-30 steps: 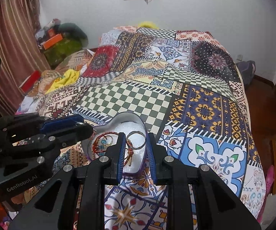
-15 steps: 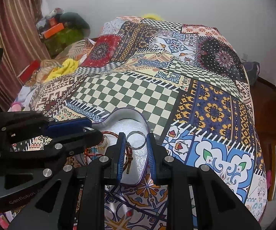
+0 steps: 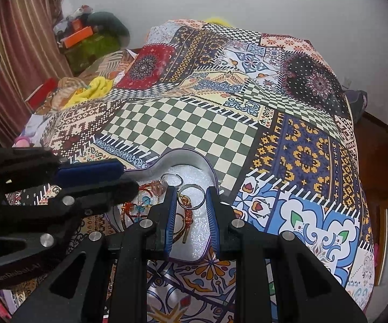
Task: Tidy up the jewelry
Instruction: 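Lower both rings into the heart tin and open both grippers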
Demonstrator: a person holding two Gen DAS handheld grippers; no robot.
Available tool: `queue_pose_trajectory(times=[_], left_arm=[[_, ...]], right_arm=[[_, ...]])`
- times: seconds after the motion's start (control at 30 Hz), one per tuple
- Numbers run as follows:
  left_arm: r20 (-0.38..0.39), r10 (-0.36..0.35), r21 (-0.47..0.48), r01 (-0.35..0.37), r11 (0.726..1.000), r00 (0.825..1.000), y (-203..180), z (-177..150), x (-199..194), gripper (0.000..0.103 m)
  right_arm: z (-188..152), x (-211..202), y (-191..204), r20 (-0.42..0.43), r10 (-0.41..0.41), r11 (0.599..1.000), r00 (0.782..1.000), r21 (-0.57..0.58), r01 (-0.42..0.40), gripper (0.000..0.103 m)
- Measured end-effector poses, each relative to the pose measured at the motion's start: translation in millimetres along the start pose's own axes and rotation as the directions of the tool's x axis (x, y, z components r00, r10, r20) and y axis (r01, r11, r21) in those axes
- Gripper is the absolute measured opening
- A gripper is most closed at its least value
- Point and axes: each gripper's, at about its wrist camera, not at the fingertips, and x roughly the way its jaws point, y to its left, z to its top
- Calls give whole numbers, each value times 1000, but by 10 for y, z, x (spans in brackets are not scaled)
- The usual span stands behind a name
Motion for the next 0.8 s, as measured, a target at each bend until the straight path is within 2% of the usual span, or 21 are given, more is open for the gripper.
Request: queue_pose_trajectory(times=[0.17,0.5,0.8], left_arm=[[15,34,-2,-34,999,999,71,0,-84,19],[7,56,-22,-55,998,998,168,-49,-132,19],[32,74,9,-75,997,997,64,-63,-358,19]], right_arm=[[19,10,27,-1,-2,1000,1000,-8,2,20],[32,17,101,-22,-12,1000,1000,-25,12,20],[43,-228,174,10,-21,999,1000,-25,21,20]])
